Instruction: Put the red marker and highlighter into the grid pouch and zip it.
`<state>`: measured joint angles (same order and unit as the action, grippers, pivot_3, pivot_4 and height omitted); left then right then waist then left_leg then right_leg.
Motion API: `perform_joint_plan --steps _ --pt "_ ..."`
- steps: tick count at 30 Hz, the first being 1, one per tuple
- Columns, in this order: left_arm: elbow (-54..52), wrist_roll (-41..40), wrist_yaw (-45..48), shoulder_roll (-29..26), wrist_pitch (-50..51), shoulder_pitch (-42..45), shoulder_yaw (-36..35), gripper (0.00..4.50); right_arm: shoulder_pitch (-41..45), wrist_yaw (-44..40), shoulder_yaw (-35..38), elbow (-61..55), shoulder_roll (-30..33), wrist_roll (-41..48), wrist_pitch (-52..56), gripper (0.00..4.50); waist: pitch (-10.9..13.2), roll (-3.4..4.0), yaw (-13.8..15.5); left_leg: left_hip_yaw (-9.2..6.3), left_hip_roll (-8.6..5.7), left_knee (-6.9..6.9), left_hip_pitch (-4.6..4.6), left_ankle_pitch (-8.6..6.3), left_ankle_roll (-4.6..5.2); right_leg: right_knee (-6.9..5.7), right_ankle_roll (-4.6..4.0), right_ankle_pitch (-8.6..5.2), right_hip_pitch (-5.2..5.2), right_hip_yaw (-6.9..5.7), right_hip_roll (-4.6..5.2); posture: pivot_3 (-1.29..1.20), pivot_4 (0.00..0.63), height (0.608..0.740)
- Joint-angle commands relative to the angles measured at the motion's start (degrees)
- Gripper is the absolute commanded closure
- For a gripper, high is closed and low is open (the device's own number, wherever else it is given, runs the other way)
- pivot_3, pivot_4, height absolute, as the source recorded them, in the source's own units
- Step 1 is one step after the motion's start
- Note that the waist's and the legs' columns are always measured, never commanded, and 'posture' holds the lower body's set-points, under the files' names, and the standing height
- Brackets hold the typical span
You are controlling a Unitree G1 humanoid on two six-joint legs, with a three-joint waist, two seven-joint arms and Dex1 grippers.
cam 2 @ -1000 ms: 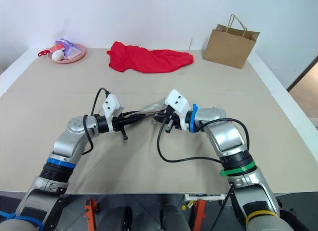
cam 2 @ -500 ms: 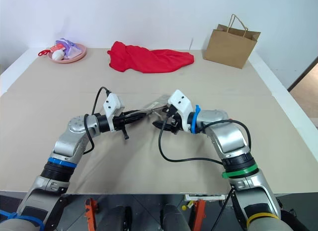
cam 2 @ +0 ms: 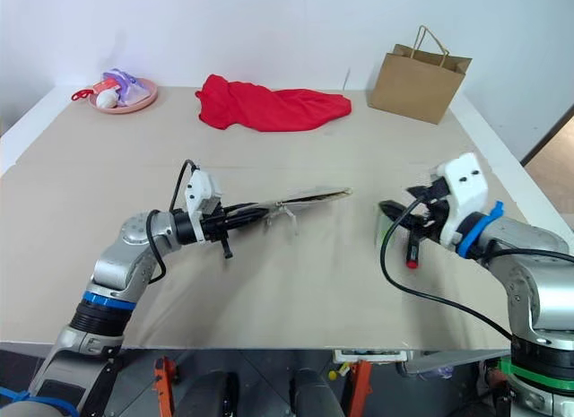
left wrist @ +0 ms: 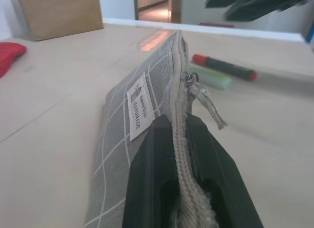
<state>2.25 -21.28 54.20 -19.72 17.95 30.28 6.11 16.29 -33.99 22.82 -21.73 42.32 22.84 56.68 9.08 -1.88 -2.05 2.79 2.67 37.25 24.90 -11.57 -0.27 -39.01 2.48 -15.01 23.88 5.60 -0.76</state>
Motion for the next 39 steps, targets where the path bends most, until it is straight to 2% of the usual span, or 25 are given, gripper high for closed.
perform_joint_plan --steps 1,9,15,27,39 --pt "-2.15 -2.56 -0.94 0.01 2.01 0.71 -2.33 4.50 -2.72 8.65 1.94 -2.19 -3.00 -2.63 5.01 1.24 0.00 0.01 -0.05 0.03 0.01 -0.01 -0.02 0.00 0.00 0.00 0.04 -0.02 0.00 0.04 -0.01 0.00 0.150 0.740" --pt "-1.39 -2.71 -0.89 0.39 2.56 1.75 -2.08 4.50 -4.23 15.80 2.17 2.46 -6.72 -5.23 4.77 1.24 -0.03 0.11 -0.38 0.10 -0.07 0.00 0.01 0.00 0.00 0.02 0.15 0.00 0.03 0.22 0.05 0.00 0.150 0.740" --pt "-1.50 -2.74 -0.98 0.57 2.62 1.45 -2.10 4.50 -4.71 16.33 1.38 5.78 -7.65 -5.26 3.26 1.24 -0.03 0.11 -0.44 0.12 -0.06 -0.01 0.01 0.00 0.00 0.02 0.16 -0.01 0.03 0.19 0.02 0.00 0.150 0.740" --pt "-1.54 -2.80 -1.70 1.30 2.79 1.00 -2.32 4.50 -0.24 17.16 -1.14 7.94 -9.54 -4.70 2.94 1.24 -0.03 0.11 -0.53 0.13 -0.06 0.02 -0.12 0.00 0.01 0.02 0.31 0.01 -0.05 0.33 0.02 0.00 0.150 0.740" --pt "-1.73 -2.74 -2.26 1.42 2.79 0.65 -2.32 4.50 -3.07 20.18 -4.29 8.90 -14.19 -5.90 2.71 1.24 -0.04 0.09 -0.53 0.12 -0.06 0.00 -0.17 0.00 0.01 0.03 0.30 0.00 -0.12 0.31 0.03 0.00 0.150 0.740"
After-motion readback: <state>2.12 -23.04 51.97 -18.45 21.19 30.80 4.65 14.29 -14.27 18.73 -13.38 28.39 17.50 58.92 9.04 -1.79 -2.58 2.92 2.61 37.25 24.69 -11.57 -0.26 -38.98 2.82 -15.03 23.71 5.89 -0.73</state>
